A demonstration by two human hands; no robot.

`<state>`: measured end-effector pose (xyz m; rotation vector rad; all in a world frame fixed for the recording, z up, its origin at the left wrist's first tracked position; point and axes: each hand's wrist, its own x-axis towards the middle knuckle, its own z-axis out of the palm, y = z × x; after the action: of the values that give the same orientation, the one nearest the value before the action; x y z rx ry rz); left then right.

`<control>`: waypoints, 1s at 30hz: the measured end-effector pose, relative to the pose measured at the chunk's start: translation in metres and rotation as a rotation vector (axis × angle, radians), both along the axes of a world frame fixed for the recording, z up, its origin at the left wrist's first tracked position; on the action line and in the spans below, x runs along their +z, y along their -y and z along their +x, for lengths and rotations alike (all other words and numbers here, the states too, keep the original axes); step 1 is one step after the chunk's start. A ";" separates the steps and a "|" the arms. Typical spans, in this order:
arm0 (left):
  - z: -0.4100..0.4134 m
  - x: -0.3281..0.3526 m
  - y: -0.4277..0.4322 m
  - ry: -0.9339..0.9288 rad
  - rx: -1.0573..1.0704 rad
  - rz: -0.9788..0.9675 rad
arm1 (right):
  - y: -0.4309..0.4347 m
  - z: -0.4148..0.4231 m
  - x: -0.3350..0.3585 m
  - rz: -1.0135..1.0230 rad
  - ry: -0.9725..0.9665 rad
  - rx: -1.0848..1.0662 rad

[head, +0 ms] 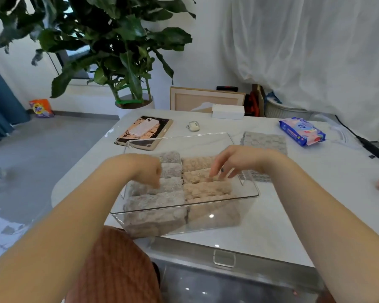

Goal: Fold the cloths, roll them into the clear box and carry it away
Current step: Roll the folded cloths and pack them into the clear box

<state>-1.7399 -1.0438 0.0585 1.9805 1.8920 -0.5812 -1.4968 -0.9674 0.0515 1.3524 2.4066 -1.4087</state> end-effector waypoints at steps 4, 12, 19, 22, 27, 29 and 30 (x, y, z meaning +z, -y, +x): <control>0.045 -0.001 -0.017 0.253 -0.023 0.190 | -0.010 0.036 0.004 0.034 -0.012 -0.117; 0.143 -0.034 -0.066 0.529 -0.009 0.424 | -0.013 0.130 -0.014 -0.101 -0.116 -0.288; 0.235 -0.044 -0.127 0.164 -0.035 0.552 | -0.024 0.244 -0.059 -0.133 -0.191 -0.644; 0.260 -0.051 -0.162 0.036 0.050 0.451 | -0.033 0.257 -0.079 -0.145 -0.263 -0.763; 0.270 -0.083 -0.205 0.340 0.438 0.309 | -0.073 0.221 -0.099 -0.131 -0.373 -0.860; 0.266 -0.093 -0.207 0.374 0.448 0.305 | -0.092 0.195 -0.099 -0.099 -0.412 -0.880; 0.262 -0.098 -0.211 0.385 0.452 0.297 | -0.103 0.182 -0.100 -0.089 -0.436 -0.894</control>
<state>-1.4777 -0.8329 -0.0399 1.5801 2.1509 0.2010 -1.3146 -0.8649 -0.0484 2.4805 1.9200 -2.1317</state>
